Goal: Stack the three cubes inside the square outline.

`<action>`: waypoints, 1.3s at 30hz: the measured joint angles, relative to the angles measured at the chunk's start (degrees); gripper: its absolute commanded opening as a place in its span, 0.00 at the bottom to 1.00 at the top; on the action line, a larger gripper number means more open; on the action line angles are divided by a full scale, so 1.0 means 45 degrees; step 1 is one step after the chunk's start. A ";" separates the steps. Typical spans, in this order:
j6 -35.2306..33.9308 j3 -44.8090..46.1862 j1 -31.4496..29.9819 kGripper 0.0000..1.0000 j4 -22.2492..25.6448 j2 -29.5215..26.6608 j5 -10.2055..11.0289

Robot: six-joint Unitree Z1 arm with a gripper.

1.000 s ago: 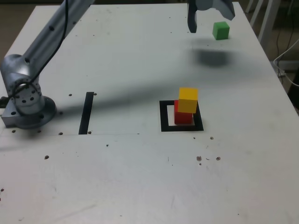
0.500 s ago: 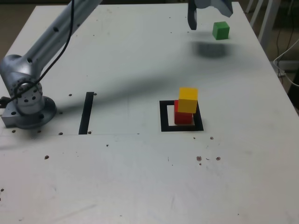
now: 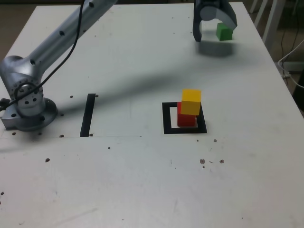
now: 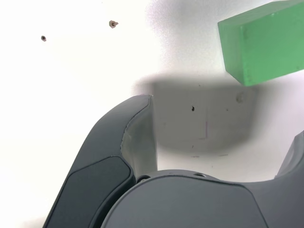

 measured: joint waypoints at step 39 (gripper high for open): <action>0.1300 -0.0013 0.0615 0.99 -0.2059 0.0436 -0.0560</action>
